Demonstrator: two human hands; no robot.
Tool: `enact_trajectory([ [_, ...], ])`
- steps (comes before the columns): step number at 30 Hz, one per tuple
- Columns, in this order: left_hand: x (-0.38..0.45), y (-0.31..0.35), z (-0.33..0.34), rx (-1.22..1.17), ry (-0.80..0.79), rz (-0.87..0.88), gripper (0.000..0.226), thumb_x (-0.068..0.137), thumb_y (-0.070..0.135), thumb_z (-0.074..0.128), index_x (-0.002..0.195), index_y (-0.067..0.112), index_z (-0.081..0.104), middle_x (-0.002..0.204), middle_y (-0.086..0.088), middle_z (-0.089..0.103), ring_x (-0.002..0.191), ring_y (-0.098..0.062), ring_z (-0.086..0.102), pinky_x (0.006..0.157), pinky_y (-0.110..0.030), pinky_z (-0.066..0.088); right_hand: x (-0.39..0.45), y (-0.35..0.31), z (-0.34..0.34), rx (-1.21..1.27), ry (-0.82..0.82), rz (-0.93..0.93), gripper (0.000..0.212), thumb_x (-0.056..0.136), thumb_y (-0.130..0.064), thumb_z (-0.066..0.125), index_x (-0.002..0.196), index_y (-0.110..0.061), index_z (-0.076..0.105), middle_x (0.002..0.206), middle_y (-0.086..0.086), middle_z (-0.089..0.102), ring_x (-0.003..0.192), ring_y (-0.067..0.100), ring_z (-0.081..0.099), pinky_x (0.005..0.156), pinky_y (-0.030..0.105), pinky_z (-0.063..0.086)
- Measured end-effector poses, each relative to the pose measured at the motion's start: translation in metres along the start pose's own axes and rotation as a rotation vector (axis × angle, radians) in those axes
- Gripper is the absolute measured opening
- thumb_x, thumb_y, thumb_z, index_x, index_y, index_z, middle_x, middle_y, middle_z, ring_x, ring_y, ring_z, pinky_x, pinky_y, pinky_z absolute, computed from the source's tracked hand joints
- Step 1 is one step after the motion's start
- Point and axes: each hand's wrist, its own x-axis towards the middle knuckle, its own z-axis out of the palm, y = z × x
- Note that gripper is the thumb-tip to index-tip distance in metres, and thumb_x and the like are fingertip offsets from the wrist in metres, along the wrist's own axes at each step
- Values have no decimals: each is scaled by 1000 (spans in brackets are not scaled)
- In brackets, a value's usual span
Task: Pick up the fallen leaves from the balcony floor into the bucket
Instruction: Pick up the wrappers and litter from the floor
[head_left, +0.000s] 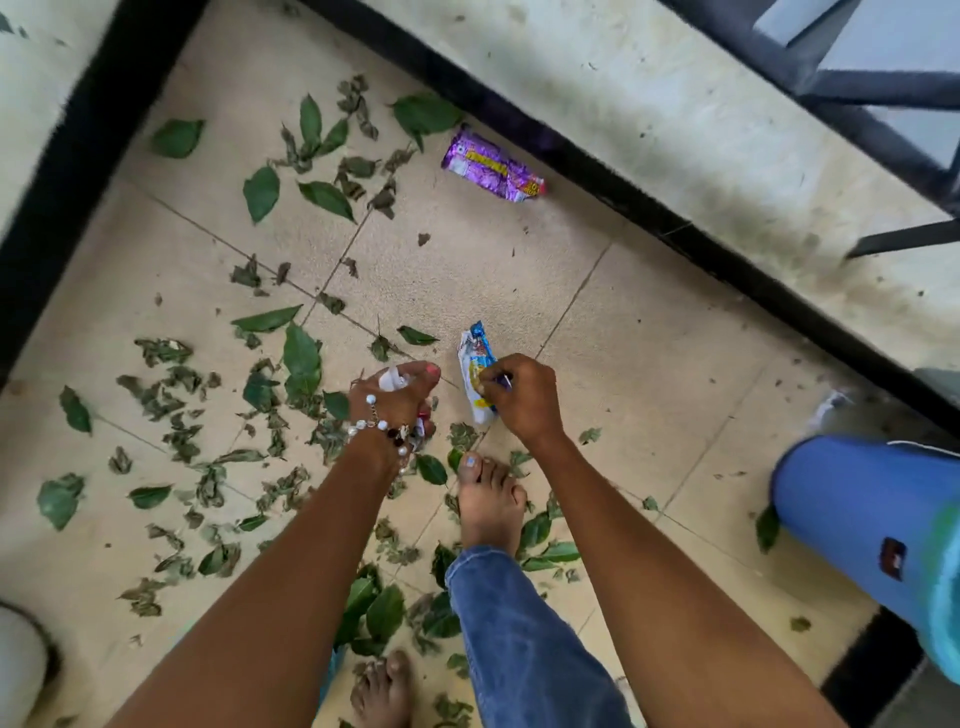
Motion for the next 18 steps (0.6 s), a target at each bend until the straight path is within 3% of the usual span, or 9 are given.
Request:
enact_trajectory([
  [3,-15,22,12,-59,2,-73,26,71,37,83,55,23,68,57,-11,60,41,-21,49,51,-30,45,-16,-31,-19,260,22,67,27,74,-1,80,82,-21,63,81,-7,65,78,13,63,70,29,51],
  [5,-23,43,19,-18,-38,-64,43,55,58,85,47,26,58,56,-8,56,52,-20,49,58,-34,44,-24,-55,-32,363,1,69,41,72,-1,81,84,-33,58,79,-13,65,77,11,64,70,35,53],
  [7,-31,70,25,90,-150,3,50,59,68,78,47,25,56,53,-7,54,54,-23,52,61,-35,46,-26,-73,-45,395,-27,62,39,76,0,77,84,-35,61,81,-11,70,80,13,68,75,41,58],
  [10,-33,106,25,120,-210,31,45,63,59,81,53,19,65,59,-14,62,60,-30,61,64,-40,56,-19,-104,-73,492,-188,-13,23,86,4,66,100,-13,70,95,5,73,87,10,70,84,36,57],
  [13,-27,133,17,158,-130,31,49,71,48,81,40,16,61,44,-8,55,43,-20,55,49,-28,50,1,-130,-97,691,-358,6,19,93,1,56,108,0,68,92,4,73,83,6,68,81,23,54],
  [15,-13,142,8,154,-21,60,46,75,38,79,41,15,59,40,-5,53,42,-20,55,50,-25,47,29,-138,-100,710,-250,85,17,96,-7,55,97,-5,71,87,3,74,79,12,69,79,32,57],
  [17,3,146,1,150,38,49,42,58,47,78,54,8,64,54,-13,63,58,-29,64,64,-39,56,67,-133,-94,432,-42,115,12,94,-16,60,91,-13,71,91,6,72,83,18,67,86,42,54],
  [18,21,140,-2,114,77,57,48,48,51,75,60,5,66,64,-19,67,65,-34,67,70,-49,58,85,-130,-89,240,4,107,9,92,-19,63,95,-14,70,97,6,71,90,20,65,89,39,50],
])
